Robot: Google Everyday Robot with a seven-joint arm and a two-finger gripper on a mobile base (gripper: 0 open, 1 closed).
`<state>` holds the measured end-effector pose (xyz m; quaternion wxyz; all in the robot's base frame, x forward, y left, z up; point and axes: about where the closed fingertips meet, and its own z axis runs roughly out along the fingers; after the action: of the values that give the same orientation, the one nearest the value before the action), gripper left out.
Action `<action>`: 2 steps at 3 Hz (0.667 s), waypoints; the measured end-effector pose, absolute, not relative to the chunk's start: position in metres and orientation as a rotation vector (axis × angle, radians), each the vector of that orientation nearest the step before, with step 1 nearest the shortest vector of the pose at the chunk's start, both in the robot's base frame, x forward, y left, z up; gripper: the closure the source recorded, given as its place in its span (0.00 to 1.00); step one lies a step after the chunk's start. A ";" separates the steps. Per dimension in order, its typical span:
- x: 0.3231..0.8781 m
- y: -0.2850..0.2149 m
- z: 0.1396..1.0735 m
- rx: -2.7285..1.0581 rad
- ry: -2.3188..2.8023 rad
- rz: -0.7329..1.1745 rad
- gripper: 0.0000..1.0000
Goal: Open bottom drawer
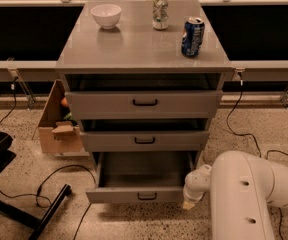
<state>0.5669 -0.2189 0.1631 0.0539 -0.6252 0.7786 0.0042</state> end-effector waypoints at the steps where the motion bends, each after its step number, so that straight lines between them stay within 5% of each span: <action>1: 0.568 -0.219 0.173 -1.899 2.365 0.013 0.81; 2: 0.568 -0.219 0.178 -1.899 2.365 0.013 1.00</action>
Offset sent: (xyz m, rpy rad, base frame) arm -0.1443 0.0299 -0.0038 0.0179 0.1806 0.0762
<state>0.5676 -0.2191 0.1781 0.0540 -0.6252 0.7786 0.0042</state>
